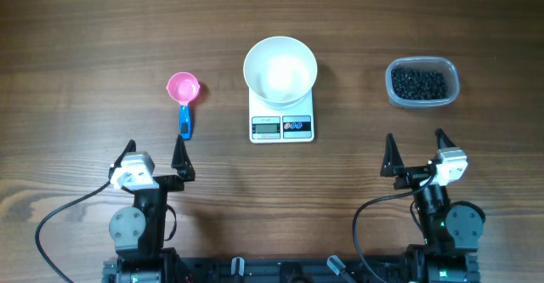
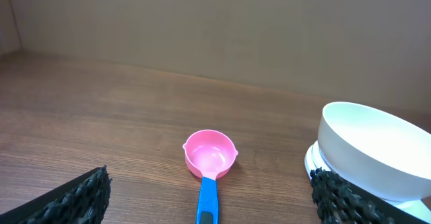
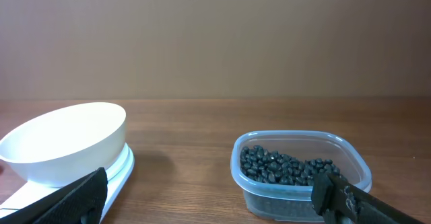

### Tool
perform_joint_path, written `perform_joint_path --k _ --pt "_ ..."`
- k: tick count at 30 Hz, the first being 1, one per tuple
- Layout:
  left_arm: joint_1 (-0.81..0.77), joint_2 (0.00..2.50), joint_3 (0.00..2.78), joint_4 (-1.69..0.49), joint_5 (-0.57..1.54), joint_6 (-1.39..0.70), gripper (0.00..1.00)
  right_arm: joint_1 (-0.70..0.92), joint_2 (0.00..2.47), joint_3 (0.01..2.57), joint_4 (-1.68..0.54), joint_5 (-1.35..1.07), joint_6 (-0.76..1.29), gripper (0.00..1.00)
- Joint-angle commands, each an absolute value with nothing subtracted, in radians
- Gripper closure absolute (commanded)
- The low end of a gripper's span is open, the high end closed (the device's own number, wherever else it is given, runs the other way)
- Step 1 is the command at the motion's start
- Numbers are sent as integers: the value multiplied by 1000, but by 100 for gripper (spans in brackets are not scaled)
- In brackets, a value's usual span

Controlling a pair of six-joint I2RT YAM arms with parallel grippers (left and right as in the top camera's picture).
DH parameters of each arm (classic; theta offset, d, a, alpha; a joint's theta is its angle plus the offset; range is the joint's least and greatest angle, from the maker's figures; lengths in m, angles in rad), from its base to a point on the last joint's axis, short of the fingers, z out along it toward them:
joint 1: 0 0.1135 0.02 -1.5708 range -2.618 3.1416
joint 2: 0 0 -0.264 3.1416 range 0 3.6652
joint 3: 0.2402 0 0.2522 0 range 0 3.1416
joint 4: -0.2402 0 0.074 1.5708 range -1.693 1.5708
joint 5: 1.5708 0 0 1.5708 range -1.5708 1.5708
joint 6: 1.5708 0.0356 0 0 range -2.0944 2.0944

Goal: Scoop item into bowl and weigh 150g on scale

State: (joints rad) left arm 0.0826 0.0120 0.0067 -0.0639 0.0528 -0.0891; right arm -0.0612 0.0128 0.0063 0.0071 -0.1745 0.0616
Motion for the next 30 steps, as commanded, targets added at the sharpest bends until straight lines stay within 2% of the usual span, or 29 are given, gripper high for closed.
perform_joint_path --k 1,25,28,30 --pt "87 7 6 -74 54 -98 0 -56 10 5 11 -156 55 0" --pt "87 7 6 -62 54 -91 0 -56 10 6 11 -156 55 0" --pt "87 7 6 56 55 -91 0 -56 10 6 11 -156 55 0" --pt "87 7 7 224 82 -103 0 -56 10 6 11 -156 55 0"
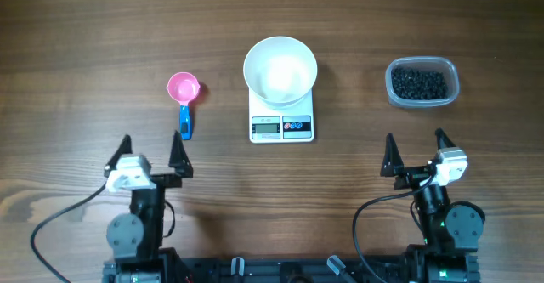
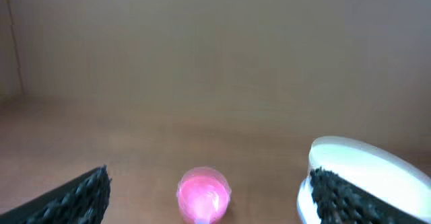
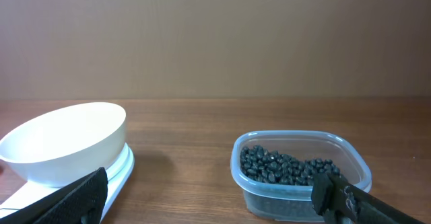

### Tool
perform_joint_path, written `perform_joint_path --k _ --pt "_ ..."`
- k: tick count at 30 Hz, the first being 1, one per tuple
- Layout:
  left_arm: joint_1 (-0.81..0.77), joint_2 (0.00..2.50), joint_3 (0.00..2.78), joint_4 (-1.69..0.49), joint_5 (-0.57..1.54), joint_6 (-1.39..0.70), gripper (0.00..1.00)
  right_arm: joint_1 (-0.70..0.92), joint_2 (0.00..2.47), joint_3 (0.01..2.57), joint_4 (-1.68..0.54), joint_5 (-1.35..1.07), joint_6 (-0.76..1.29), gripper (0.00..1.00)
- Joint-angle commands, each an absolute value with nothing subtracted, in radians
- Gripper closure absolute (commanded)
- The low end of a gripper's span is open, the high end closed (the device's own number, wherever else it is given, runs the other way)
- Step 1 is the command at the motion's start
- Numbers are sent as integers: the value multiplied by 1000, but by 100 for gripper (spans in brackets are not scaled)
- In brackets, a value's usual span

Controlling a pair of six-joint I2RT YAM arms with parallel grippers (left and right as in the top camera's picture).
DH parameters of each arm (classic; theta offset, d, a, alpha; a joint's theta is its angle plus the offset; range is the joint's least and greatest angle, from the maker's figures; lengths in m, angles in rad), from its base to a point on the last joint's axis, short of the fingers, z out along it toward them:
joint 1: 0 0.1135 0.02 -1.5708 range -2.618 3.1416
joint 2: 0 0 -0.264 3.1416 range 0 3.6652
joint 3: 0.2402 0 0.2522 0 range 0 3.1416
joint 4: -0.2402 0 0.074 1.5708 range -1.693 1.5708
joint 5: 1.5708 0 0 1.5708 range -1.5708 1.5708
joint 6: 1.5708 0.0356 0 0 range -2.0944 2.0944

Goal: Scoop item into bowl and weigh 150g on scale

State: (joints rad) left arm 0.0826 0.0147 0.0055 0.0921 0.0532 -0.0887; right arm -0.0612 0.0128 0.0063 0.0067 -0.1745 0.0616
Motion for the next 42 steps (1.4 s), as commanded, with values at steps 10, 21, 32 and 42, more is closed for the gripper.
perform_joint_path --k 10,21,32,42 --pt "87 63 305 76 81 -166 0 -56 10 5 11 -156 55 0" --pt "87 773 1195 -842 86 -166 0 -56 10 5 11 -156 54 0" --pt "87 1161 1245 -914 145 -166 0 -56 10 6 11 -156 55 0" --pt "87 1428 1243 -1055 149 -192 0 -56 10 6 11 -156 55 0"
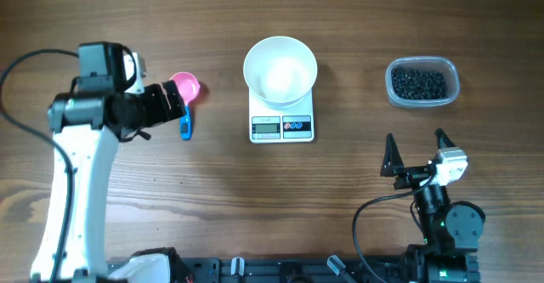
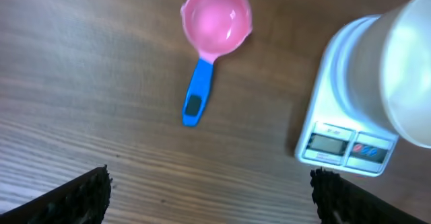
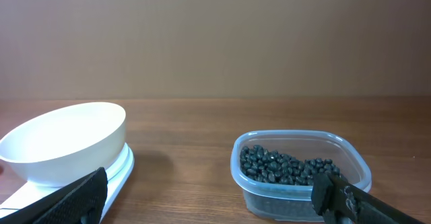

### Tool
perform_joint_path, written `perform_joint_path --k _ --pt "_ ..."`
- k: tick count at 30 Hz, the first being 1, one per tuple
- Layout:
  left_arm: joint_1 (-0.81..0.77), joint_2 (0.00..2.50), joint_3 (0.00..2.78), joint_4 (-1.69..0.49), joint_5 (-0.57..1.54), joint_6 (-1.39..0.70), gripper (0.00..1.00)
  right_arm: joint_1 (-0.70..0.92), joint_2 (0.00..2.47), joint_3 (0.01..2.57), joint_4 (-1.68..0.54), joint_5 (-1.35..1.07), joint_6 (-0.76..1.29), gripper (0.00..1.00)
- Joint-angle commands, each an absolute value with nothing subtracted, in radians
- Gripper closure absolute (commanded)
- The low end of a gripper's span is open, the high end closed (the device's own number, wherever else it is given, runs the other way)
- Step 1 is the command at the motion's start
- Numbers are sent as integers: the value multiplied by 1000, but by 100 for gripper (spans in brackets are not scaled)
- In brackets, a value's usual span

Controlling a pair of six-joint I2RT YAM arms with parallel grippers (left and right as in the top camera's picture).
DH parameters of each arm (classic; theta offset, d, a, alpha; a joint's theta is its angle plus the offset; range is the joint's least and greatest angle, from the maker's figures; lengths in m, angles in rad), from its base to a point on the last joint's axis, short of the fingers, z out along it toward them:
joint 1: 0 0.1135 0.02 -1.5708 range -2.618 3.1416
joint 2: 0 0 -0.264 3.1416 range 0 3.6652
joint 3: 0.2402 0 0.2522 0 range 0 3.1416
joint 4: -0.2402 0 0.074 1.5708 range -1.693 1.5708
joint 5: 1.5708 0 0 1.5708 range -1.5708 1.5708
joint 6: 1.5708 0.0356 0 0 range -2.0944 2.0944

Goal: Scoop item into bowl and weigh 150g on scale

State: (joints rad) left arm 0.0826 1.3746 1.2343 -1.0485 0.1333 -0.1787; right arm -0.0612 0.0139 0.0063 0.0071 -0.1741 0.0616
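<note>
A pink scoop [image 1: 184, 87] with a blue handle [image 2: 196, 93] lies on the table left of the white scale [image 1: 281, 126]. A white bowl [image 1: 280, 68], with nothing in it, stands on the scale. My left gripper [image 1: 175, 106] hangs open above the scoop's handle, looking straight down on it [image 2: 209, 204]. A clear tub of black beans [image 1: 422, 82] sits at the far right. My right gripper [image 1: 415, 140] rests open near the front edge, facing the tub [image 3: 301, 173] and holding nothing.
The wooden table [image 1: 93, 11] carries only these items. The scale's display [image 2: 324, 144] faces the front edge. The left arm [image 1: 81, 138] stretches up the left side, and cables trail by both arm bases.
The left arm has gone from its rest place at the front edge out over the scoop, its camera now looking down on it. The right arm, scoop, bowl and tub are unchanged.
Both grippers first rested open at the front edge, facing the items. Then the left wrist view was blurred and tilted slightly higher, its base still at rest. Now the left gripper hangs open over the scoop; nothing has been picked up.
</note>
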Motion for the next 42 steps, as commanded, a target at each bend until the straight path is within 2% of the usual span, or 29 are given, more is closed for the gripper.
perform_joint_path --k 1,33,42 --pt "83 1446 1243 -1056 149 -192 0 -56 10 6 11 -156 55 0" --pt "47 1489 1241 -1056 144 -192 0 -56 10 5 11 -156 55 0" --pt "47 1489 1166 -1048 145 -191 0 -56 10 5 11 -156 54 0"
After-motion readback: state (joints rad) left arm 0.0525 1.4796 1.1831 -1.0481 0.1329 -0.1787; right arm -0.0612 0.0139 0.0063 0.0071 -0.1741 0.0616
